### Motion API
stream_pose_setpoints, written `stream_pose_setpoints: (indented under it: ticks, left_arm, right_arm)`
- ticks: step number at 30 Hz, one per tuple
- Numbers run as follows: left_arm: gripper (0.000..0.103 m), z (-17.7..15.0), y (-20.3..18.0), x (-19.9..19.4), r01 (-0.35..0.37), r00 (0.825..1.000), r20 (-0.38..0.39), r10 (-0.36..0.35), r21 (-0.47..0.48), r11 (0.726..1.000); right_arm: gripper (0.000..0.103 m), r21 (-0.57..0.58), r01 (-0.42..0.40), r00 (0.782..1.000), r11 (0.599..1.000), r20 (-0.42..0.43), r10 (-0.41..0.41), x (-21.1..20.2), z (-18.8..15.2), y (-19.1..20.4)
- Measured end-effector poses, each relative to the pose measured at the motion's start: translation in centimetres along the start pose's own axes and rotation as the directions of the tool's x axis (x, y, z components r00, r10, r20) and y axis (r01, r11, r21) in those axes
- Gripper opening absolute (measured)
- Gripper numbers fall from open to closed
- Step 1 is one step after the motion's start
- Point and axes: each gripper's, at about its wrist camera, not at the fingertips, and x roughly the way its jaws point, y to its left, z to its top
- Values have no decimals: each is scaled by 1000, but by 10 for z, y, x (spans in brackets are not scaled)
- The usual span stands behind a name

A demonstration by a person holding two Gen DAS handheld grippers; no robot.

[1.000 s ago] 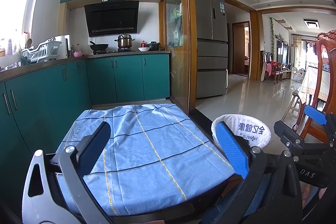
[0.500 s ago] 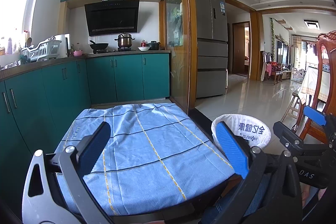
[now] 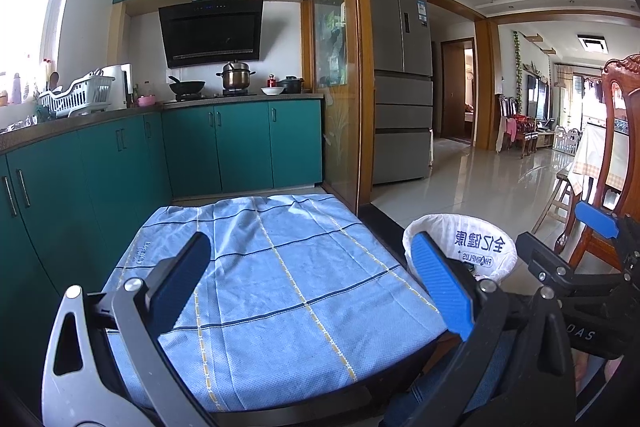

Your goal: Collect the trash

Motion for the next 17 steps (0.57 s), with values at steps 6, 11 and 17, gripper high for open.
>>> stream_pose_setpoints:
  ticks: [6,11,17]
  left_arm:
    - [100,-1,3,6,8,1000,-15,-8,-12,1000]
    - [100,-2,6,14,8,999,-34,-9,-16,1000]
    - [100,-4,34,48,-15,992,-123,7,-70,997]
  right_arm:
    - [100,-3,-4,1000,1000,-15,4,6,-2,1]
    - [100,-2,-13,999,1000,-31,13,12,-4,3]
    - [100,-11,-93,989,996,-114,91,48,-6,16]
